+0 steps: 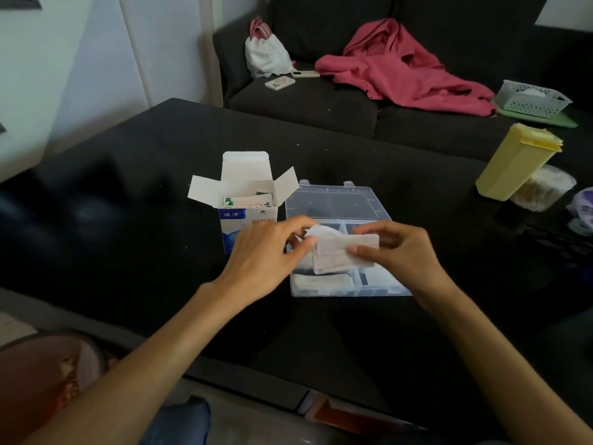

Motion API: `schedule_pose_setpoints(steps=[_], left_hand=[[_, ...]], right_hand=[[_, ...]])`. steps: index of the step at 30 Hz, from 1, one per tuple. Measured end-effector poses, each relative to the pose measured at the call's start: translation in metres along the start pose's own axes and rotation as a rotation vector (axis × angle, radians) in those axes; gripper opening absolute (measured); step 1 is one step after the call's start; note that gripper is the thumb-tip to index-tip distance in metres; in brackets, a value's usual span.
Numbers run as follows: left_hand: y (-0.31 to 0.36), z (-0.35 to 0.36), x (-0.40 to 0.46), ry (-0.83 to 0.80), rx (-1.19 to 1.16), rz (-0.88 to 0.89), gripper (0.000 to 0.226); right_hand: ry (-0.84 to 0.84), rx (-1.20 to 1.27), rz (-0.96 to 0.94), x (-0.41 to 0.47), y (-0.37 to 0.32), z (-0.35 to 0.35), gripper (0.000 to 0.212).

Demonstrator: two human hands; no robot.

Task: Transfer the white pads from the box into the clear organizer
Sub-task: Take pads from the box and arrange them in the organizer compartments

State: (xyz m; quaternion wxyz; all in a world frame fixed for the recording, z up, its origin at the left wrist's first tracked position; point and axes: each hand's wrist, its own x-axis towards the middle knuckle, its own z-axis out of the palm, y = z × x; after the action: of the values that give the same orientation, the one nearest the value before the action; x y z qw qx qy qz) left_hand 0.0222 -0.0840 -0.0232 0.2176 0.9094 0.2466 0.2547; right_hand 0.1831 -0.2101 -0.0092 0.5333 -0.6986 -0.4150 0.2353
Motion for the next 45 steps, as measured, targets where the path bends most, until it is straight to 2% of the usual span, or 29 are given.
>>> schedule_pose_setpoints(steps=[1, 3, 7, 10, 13, 17, 20, 23, 29, 33, 38, 41, 45], left_hand=[[-0.001, 0.001, 0.001, -0.033, -0.009, -0.042, 0.033], [-0.003, 0.004, 0.002, -0.114, -0.022, -0.097, 0.028], [-0.004, 0.005, 0.0, -0.237, 0.095, -0.111, 0.015], [-0.007, 0.002, 0.0, -0.191, 0.116, -0.11, 0.015], [-0.007, -0.001, 0.004, -0.124, 0.075, -0.122, 0.021], [-0.008, -0.001, 0.004, -0.138, 0.061, -0.108, 0.028], [-0.01, -0.001, 0.0, -0.207, 0.078, -0.097, 0.037], [-0.013, -0.001, -0.004, -0.223, 0.104, -0.093, 0.03], [-0.014, 0.002, -0.008, -0.212, 0.113, -0.093, 0.02], [-0.012, 0.002, -0.007, -0.226, 0.135, -0.087, 0.022], [-0.009, 0.006, -0.005, -0.234, 0.114, -0.112, 0.019], [-0.007, 0.009, -0.001, -0.166, 0.009, -0.177, 0.015], [-0.004, 0.009, 0.0, -0.099, 0.025, -0.166, 0.019]], right_hand=[[-0.048, 0.064, 0.116, 0.004, 0.002, -0.001, 0.018], [-0.124, 0.032, 0.24, 0.008, 0.008, 0.0, 0.016], [-0.145, -0.2, 0.157, 0.009, 0.016, 0.006, 0.019], [-0.108, -0.256, 0.028, 0.009, 0.017, 0.009, 0.02], [-0.059, -0.183, -0.073, 0.01, 0.012, 0.007, 0.02], [-0.068, -0.186, -0.06, 0.01, 0.013, 0.006, 0.018], [-0.115, -0.295, -0.019, 0.008, 0.016, 0.013, 0.016], [-0.102, -0.423, -0.024, 0.008, 0.017, 0.018, 0.015], [-0.194, -0.716, -0.118, 0.003, 0.016, 0.014, 0.022], [-0.191, -0.908, -0.203, 0.001, 0.013, 0.01, 0.024], [-0.131, -0.967, -0.117, 0.009, 0.014, 0.009, 0.025], [-0.123, -0.977, -0.063, 0.013, 0.016, 0.009, 0.024], [-0.083, -0.907, -0.063, 0.017, 0.017, 0.012, 0.022]])
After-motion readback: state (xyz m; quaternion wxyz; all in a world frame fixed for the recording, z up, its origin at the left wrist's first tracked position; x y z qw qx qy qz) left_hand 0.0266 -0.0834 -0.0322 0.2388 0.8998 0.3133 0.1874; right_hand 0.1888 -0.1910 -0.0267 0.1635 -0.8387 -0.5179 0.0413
